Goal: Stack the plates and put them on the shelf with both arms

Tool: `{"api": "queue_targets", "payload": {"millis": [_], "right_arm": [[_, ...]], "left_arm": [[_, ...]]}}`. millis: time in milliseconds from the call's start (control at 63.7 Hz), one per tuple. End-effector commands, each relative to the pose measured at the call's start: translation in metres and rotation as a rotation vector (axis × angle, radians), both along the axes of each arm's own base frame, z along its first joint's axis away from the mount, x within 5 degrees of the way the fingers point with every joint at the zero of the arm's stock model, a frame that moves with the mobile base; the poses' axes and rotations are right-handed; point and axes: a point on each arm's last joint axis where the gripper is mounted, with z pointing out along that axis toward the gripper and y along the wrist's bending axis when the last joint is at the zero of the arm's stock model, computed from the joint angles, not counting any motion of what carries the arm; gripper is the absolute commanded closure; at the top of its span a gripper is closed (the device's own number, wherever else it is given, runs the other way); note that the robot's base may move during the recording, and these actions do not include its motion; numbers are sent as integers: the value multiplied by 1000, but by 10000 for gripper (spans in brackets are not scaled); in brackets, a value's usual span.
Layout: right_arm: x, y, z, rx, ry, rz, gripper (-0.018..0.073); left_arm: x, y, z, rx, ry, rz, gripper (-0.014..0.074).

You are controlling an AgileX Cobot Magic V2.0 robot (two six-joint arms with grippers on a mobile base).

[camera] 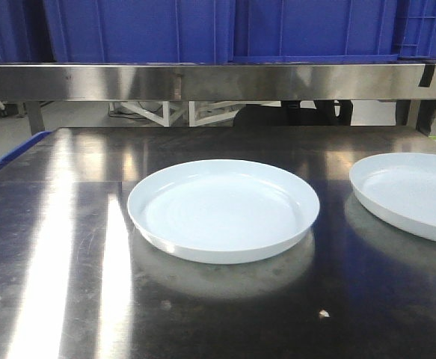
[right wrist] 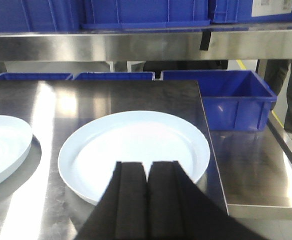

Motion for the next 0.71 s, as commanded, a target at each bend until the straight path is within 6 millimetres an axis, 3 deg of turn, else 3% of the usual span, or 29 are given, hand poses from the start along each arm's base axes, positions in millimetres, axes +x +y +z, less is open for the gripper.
{"api": "queue_targets", "payload": {"millis": [0,235,455,690], "right_arm": [[4,-1,26,-4,-80,-10,504],[27,0,38,-8,59,-10,504],[47,0,51,-8,66,-13,504],[68,1,50,-13,260,-8,504]], "left_arm": [[-1,1,17,-42,-99,4,516],[-1,1,17,-9,-104,10,516],[-1,1,16,-7,-88,8,516],[-1,1,15,-7,-86,8,516]]}}
